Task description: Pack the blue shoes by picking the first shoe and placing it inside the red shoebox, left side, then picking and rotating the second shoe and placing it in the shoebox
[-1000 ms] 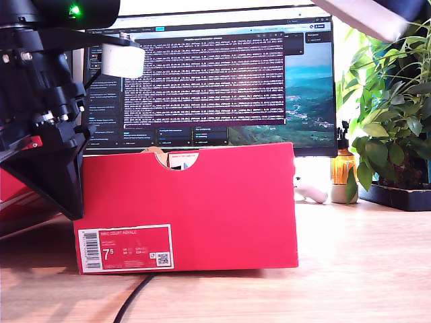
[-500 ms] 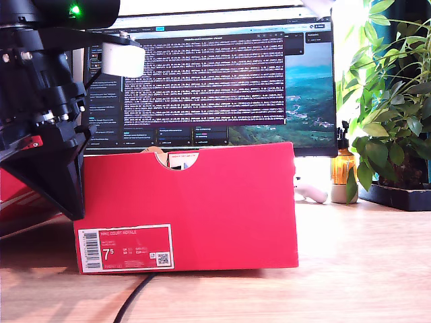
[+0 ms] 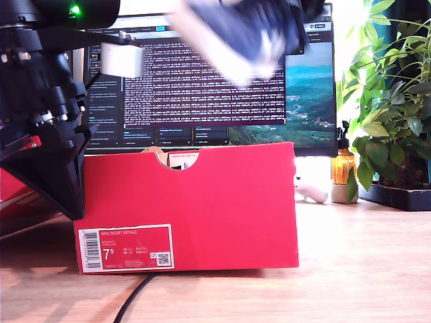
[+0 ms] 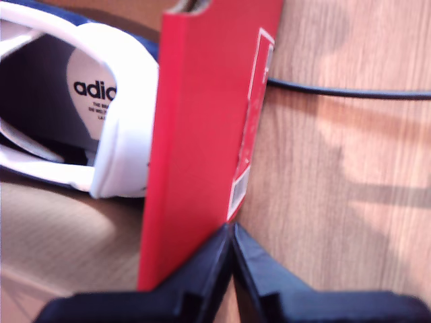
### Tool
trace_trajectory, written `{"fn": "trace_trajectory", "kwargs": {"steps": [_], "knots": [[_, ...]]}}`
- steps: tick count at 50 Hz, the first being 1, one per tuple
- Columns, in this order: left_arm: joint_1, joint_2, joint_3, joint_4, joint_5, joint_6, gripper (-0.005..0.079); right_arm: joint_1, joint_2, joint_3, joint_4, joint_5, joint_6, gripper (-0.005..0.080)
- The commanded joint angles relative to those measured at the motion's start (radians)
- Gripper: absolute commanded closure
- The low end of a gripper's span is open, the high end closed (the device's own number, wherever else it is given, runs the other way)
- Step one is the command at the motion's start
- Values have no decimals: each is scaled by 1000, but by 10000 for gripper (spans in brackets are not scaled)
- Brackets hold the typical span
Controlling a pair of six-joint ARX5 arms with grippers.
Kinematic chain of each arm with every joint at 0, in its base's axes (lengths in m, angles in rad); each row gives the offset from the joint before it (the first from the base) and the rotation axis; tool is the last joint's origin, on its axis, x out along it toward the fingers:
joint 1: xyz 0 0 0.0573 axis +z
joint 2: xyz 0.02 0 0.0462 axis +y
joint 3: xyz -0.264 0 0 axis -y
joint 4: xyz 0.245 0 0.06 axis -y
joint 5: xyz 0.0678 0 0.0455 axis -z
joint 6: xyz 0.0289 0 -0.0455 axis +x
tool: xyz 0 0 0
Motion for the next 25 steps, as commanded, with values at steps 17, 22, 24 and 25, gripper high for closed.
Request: {"fn": "trace_trajectory", "kwargs": {"steps": [17, 22, 24, 25], "knots": [[-17, 5, -4, 16, -7, 32, 761, 32, 116, 22, 128, 21, -174, 765], [-28, 5, -4, 16, -7, 32, 761, 39, 150, 22, 123, 21, -187, 765], [-32, 5, -4, 16, -10, 31, 761, 39, 163, 22, 121, 21, -190, 765], [-32, 5, -4, 16, -12, 31, 761, 39, 170, 22, 120, 21, -190, 765]]}}
